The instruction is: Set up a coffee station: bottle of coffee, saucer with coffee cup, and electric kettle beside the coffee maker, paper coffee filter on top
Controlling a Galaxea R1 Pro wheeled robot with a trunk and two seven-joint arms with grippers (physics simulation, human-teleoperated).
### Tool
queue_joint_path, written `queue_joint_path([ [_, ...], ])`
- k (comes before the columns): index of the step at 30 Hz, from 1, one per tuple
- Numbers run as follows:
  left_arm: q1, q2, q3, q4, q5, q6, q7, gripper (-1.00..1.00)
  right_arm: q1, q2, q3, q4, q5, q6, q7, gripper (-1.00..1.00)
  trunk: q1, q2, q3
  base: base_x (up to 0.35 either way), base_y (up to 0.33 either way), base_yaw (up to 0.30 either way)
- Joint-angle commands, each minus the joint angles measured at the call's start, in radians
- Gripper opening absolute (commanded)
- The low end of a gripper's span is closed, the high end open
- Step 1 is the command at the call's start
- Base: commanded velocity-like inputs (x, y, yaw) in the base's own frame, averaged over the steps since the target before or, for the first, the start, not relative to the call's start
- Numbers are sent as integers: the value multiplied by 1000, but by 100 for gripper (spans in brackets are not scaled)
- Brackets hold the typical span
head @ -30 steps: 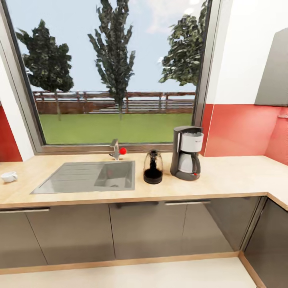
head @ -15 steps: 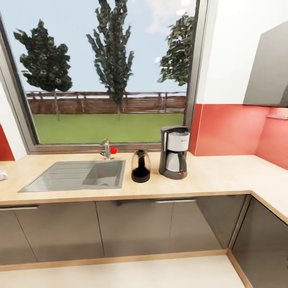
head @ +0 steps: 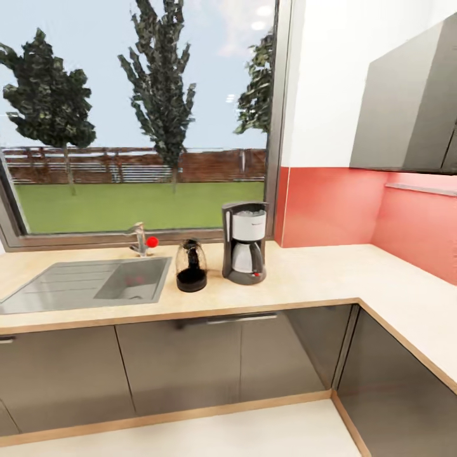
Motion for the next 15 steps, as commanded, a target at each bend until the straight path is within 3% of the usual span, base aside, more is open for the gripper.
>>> queue_joint_path([
  [1,-1,0,-3,1,5,-3,-1,100,-2,1,9,3,-10,-6,-2,-100,0,-1,-2,0,-289,-15],
  [5,-1,1,-2,1,7,-4,-2,100,-2,1,9,3,-10,-6,-2,-100,0,-1,-1,0,-237,-7],
  [15,-1,1,-1,1,11,-6,-2,100,1,1,9,3,-10,-30,-2,-100,0,-1,-2,0,-27,-1],
])
